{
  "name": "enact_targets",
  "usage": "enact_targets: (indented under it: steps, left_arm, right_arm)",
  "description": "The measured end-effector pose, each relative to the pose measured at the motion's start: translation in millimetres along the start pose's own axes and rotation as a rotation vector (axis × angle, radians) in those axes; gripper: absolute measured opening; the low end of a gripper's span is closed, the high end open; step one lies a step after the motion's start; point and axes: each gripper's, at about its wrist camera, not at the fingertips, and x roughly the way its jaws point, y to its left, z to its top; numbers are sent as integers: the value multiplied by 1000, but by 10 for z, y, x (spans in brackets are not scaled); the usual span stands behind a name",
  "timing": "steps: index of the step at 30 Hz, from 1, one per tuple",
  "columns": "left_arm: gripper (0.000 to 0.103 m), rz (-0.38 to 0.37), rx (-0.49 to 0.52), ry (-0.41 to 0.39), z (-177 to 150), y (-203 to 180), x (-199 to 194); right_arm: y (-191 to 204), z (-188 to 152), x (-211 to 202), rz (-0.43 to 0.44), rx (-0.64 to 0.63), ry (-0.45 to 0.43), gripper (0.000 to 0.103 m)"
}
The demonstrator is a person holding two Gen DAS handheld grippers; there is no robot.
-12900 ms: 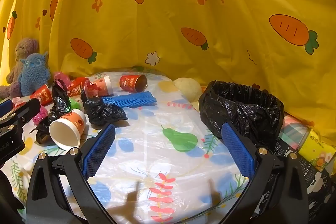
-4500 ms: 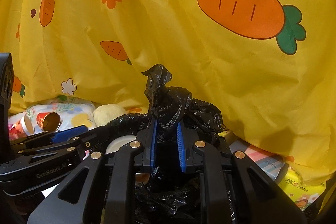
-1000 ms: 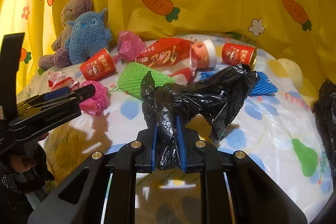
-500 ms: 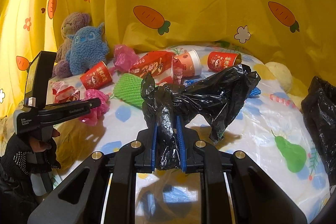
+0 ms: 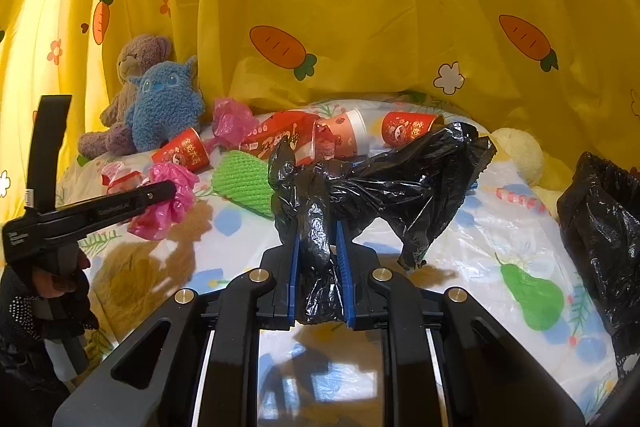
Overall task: Collect trash
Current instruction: 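Grasp the pink plastic bag with the left gripper, then carry the pink bag and black bag over the bin and release both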
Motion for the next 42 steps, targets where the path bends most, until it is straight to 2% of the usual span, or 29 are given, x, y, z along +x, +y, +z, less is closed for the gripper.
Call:
enact_targets:
  steps: [8,15,20,26,30,36,42]
  left_arm:
    - [30,-85,82,-114,24,-558,-452]
    - [30,-196,155,-138,23,-1179,-514]
    - [30,-321,220,-129,37,-1761,-452]
    - [30,-458,309,-140,73,-2567,-307]
    - [30,-539,347,-137,132,-3055,-164]
    - [30,-625,391,-115,135,-3611,72]
    - [30,-650,411,-81,94,-3893,323]
  right_arm:
    - [-228,17,-282,-19,32,-49,18]
    - [-531,33,-552,-85,45,-94,18]
    - [-915,117,-793,-187,62,-146,18]
    - [-1551,259,-1125,-349,132,-223,18]
    - [-1925,302,-1260,-419,181,-254,18]
    - [-2335,286,-1343,-460,244,-266,18]
    - [-2551,289,-1356,-477,266,-264,18]
